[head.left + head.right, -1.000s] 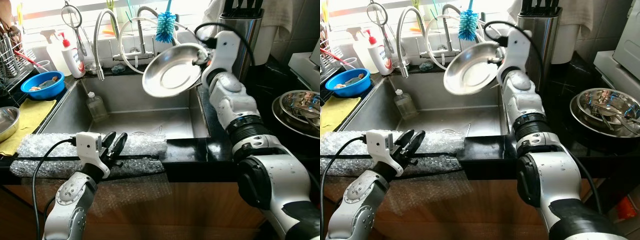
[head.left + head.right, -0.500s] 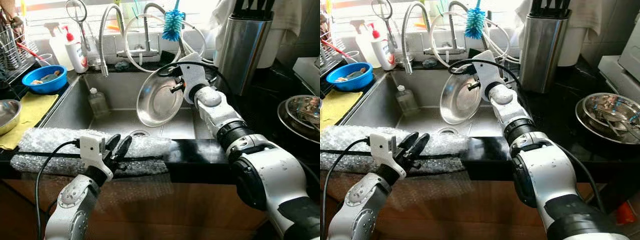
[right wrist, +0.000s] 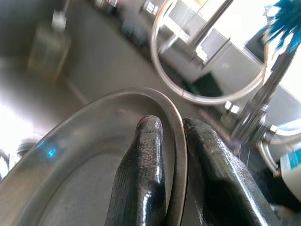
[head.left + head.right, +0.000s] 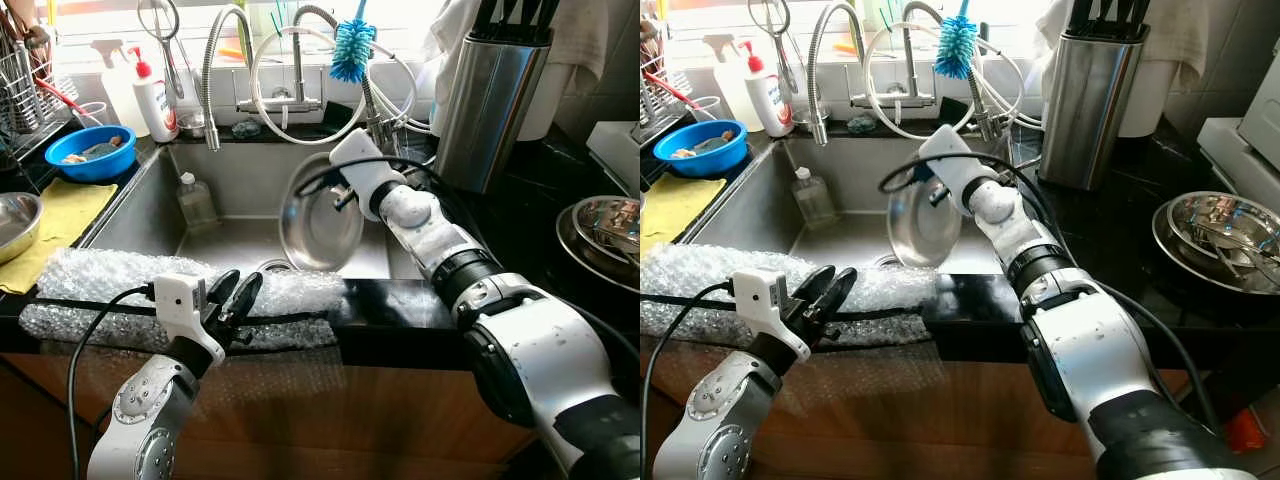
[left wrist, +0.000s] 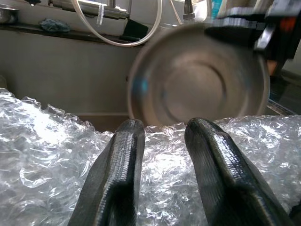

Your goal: Kitchen organization

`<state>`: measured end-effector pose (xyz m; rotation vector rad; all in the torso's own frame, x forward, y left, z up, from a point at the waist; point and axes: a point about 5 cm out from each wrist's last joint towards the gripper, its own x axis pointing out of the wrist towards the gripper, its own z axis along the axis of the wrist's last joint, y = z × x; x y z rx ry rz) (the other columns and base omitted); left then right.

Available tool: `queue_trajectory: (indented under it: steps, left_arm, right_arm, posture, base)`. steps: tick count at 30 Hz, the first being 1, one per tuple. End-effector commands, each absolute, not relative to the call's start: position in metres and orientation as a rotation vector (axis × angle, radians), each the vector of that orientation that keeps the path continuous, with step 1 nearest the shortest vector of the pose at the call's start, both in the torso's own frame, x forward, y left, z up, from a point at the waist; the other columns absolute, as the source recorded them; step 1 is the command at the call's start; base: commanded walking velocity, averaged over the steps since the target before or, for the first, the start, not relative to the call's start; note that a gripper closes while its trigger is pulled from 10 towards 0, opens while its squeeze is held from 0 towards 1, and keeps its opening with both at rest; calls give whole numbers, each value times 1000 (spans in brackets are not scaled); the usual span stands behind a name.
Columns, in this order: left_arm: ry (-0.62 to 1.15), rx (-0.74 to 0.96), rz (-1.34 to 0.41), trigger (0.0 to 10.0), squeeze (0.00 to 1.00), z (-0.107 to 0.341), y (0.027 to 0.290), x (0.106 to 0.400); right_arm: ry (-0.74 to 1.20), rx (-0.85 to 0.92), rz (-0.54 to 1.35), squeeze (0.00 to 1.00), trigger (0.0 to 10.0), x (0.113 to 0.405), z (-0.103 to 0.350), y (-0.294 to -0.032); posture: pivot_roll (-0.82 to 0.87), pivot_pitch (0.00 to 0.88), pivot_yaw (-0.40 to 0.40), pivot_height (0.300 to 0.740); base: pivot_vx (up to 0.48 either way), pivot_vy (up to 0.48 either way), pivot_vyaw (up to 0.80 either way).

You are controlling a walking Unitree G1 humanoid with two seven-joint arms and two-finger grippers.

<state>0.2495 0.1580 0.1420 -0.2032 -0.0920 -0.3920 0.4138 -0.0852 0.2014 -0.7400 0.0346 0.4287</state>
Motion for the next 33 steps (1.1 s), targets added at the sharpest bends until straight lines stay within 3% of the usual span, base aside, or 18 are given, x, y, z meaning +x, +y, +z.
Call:
queue_trajectory:
  steps: [1, 21, 23, 24, 32, 33]
  left_arm:
    - [-33, -187, -361, 10000, 0, 133, 165, 246]
    - [-18, -183, -371, 10000, 0, 133, 163, 242]
    - [-16, -182, -370, 10000, 0, 133, 164, 242]
    - [-15, -182, -370, 10000, 0, 133, 164, 241]
    - [-9, -185, -372, 10000, 0, 133, 164, 241]
    - [-9, -185, -371, 10000, 0, 134, 164, 241]
  right_arm:
    - [32, -801, 429, 0, 10000, 413, 199, -88]
    - [151, -854, 354, 0, 10000, 409, 170, -116]
    - [162, -843, 349, 43, 10000, 409, 168, -118]
    - [169, -825, 348, 1000, 10000, 408, 167, -119]
    - [188, -836, 347, 1000, 10000, 407, 162, -120]
    - [188, -835, 346, 894, 10000, 407, 162, -121]
  posture:
    - [124, 0, 9, 740]
    - [137, 0, 16, 740]
    - [140, 0, 15, 740]
    - [143, 0, 15, 740]
    - [147, 0, 14, 740]
    - [146, 0, 14, 740]
  base:
    - [0, 0, 0]
    - [0, 0, 0]
    - [0, 0, 0]
    - [0, 0, 0]
    - [0, 0, 0]
    - [0, 0, 0]
